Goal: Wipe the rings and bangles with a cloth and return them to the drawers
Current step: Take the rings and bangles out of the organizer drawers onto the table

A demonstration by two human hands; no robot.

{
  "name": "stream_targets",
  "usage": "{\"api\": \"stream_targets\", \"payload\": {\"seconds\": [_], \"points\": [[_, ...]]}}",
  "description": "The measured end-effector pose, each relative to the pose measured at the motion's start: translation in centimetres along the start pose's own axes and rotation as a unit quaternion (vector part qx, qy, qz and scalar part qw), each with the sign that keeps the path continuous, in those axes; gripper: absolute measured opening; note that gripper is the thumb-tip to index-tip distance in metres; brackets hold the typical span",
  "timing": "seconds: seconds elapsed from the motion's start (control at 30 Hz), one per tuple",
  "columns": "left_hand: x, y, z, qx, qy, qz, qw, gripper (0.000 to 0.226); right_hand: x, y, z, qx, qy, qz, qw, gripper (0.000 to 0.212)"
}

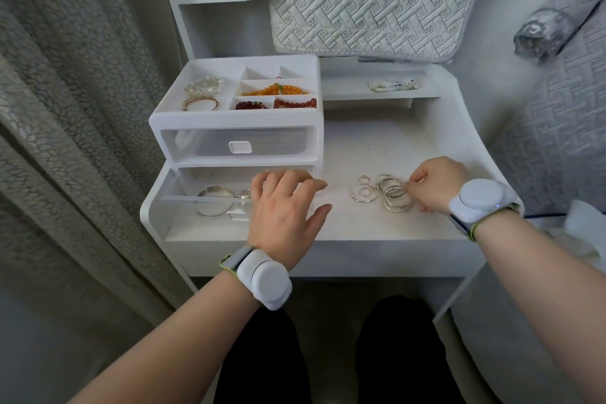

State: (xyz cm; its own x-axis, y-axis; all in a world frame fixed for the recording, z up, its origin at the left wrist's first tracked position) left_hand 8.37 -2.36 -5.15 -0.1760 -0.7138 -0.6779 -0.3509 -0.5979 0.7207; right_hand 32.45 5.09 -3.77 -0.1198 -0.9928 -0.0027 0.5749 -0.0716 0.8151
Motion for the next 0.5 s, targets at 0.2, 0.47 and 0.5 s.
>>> {"api": "stream_targets", "payload": {"seconds": [0.2, 0.47, 0.5], "points": [[1.0, 2.1, 2.6, 0.041, 0.051, -0.023, 0.998, 0.034, 2.2, 1.0, 4.5, -0.001, 0.148, -0.11, 0.983, 0.012], [3.7, 3.2, 5.2, 0.013, 0.06, -0.071, 0.996, 0.037, 4.4, -1.0, 5.1, -0.053, 0.246, -0.158, 0.955, 0.006], [4.1, 3.3, 5.2, 0.007, 0.053, -0.076, 0.996, 0.037, 4.7, -1.4, 4.0, -0.048, 0.244, -0.168, 0.954, 0.005]]}}
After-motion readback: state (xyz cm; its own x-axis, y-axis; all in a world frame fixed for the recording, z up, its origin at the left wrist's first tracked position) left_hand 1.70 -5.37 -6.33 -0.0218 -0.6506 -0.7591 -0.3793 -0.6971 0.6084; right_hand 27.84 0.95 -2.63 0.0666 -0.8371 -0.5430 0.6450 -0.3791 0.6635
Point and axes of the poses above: each hand's wrist, its own x-axis away from the middle knuckle, its own y-axis out of the back of the hand, z = x × y, the point moved 1 cm from there along -x, towards the middle knuckle, and after that the axes turned 1 degree about y, right-handed, at the moved point
